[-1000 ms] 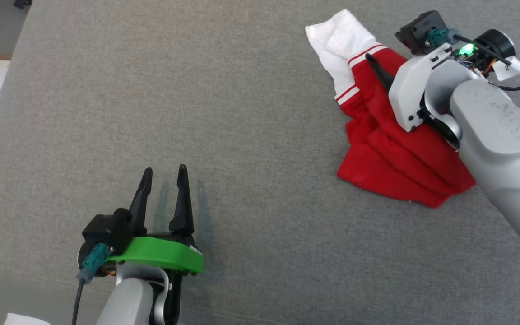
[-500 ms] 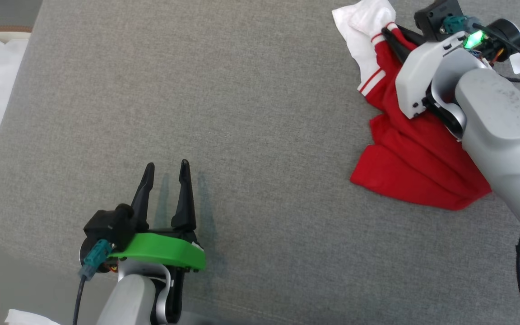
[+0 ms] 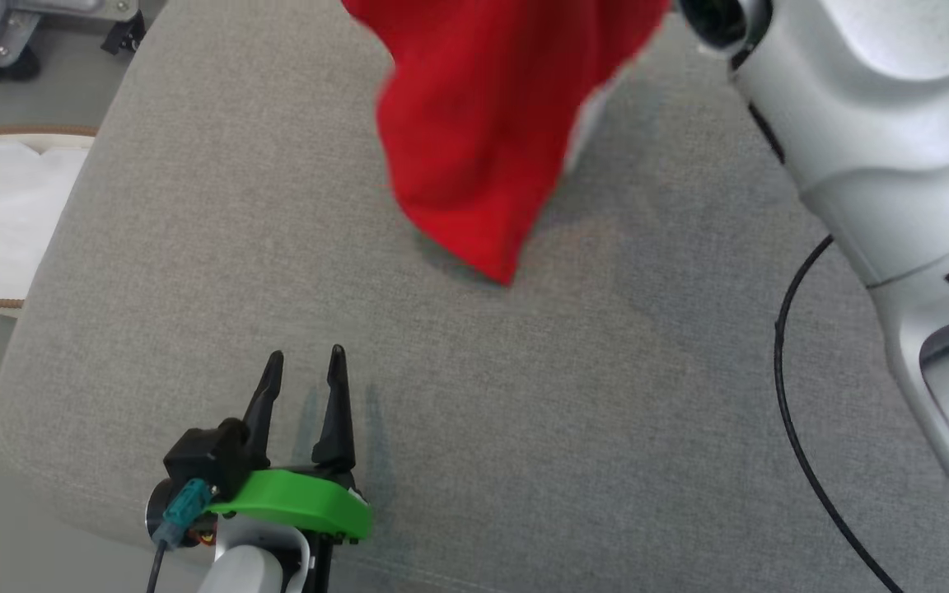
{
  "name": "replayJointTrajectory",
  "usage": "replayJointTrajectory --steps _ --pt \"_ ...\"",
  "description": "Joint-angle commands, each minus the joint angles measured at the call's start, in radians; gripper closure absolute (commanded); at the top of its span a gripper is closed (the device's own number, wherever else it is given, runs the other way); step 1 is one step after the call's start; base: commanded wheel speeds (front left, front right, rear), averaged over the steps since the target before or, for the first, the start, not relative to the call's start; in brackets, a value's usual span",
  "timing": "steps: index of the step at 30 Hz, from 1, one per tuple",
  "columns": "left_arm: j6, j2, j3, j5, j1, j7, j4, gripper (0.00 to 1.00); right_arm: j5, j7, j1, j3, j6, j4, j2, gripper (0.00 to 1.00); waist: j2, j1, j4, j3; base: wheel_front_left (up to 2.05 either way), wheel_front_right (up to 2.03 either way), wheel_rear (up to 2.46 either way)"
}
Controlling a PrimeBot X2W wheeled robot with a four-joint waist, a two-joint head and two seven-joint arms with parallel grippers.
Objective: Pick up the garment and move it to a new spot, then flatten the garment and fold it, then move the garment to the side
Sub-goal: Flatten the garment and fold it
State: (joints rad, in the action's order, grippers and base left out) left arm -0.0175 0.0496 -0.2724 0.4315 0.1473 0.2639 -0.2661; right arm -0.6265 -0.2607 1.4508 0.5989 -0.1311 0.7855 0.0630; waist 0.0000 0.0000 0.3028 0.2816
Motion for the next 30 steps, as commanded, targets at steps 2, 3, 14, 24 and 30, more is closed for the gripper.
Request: replayJointTrajectory --steps 2,3,14,24,30 --pt "-0.003 0.003 0.016 -0.014 -0.023 0.000 -0.006 0.00 0.049 -0.004 -0.008 -0.084 0.001 -0.055 -0.004 1.00 0.0000 0.0000 -0.014 -0.045 0.00 0.00 0.00" --pt "-0.004 0.003 0.032 -0.022 -0.030 0.000 -0.007 0.00 0.087 -0.003 -0.041 -0.151 0.001 -0.082 -0.003 1.00 0.0000 0.0000 -0.033 -0.050 0.00 0.00 0.00" --pt "-0.021 0.003 0.063 -0.052 -0.008 0.000 -0.002 0.00 0.228 -0.004 -0.644 -0.486 0.001 -0.126 0.163 0.12 0.0000 0.0000 -0.162 -0.042 0.00 0.00 0.00" --pt "-0.041 0.003 0.072 -0.094 0.025 0.000 -0.021 0.00 0.368 -0.004 -1.015 -0.740 0.001 -0.187 0.132 0.00 0.0000 0.0000 -0.262 -0.027 0.00 0.00 0.00" --pt "-0.040 0.003 0.057 -0.086 0.044 0.000 -0.023 0.00 0.431 -0.004 -1.030 -0.719 0.001 -0.236 0.097 0.00 0.0000 0.0000 -0.273 -0.018 0.00 0.00 0.00"
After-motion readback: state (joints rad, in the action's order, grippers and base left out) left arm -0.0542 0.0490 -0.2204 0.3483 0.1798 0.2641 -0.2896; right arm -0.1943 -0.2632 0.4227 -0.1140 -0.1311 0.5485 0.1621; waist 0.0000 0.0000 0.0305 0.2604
